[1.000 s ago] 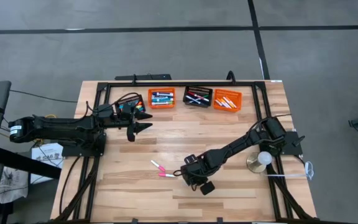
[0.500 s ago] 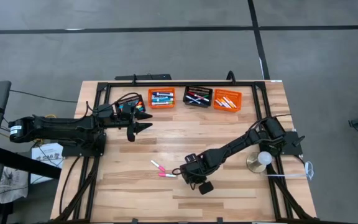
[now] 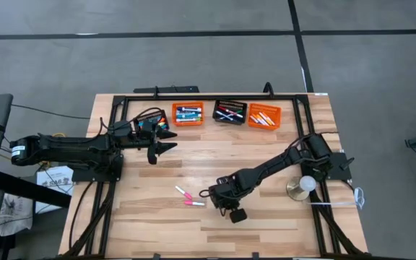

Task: Pick & Place Markers
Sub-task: Put the small black highlighter pen into the right orange bin

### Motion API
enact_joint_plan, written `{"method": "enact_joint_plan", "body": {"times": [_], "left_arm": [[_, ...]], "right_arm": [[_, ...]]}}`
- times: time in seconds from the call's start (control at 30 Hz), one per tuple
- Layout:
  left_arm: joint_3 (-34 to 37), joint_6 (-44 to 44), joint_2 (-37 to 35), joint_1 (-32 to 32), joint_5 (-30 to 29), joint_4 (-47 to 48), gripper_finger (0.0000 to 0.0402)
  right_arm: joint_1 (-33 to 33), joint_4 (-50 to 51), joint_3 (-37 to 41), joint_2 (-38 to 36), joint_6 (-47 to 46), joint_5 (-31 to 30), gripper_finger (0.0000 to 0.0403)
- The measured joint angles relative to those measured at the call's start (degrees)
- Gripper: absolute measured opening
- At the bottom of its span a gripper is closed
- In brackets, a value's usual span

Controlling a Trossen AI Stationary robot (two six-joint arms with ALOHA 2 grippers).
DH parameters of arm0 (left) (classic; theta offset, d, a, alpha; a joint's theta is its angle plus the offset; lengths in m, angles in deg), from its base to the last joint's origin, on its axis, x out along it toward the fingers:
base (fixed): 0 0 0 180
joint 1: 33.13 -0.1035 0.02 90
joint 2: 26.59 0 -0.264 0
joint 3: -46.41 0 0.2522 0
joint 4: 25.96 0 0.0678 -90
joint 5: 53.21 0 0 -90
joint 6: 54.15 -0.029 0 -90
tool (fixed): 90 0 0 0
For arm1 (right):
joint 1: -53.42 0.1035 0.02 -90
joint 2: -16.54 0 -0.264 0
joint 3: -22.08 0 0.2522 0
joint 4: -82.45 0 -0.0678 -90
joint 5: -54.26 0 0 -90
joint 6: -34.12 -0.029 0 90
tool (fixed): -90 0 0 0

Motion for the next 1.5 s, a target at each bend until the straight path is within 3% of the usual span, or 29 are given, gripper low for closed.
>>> {"method": "enact_joint_plan", "body": {"times": [0.27,0.5,0.73,0.97,1.23,1.37,1.5], "left_arm": [[0.0,0.0,0.0,0.0,0.0,0.0,0.022],[0.0,0.0,0.0,0.0,0.0,0.0,0.022],[0.0,0.0,0.0,0.0,0.0,0.0,0.022],[0.0,0.2,0.0,0.0,0.0,-0.5,0.022],[0.0,1.7,0.0,0.0,0.0,-0.7,0.022],[0.0,1.7,0.0,0.0,0.0,-0.9,0.022],[0.0,1.7,0.0,0.0,0.0,-1.0,0.022]], "right_arm": [[-3.6,7.0,0.2,-5.9,-2.0,1.5,0.003],[-8.6,8.8,0.1,-13.8,-3.2,12.2,0.002],[-17.7,6.2,0.1,-22.9,-6.4,24.4,0.0025],[-29.4,-4.6,0.0,-29.3,-10.7,45.7,0.0026],[-39.4,-28.0,-0.1,-31.2,-25.9,68.1,0.0021],[-42.6,-38.2,-0.1,-31.2,-34.2,73.5,0.0027],[-44.5,-40.6,-0.1,-31.2,-37.4,75.5,0.0028]]}}
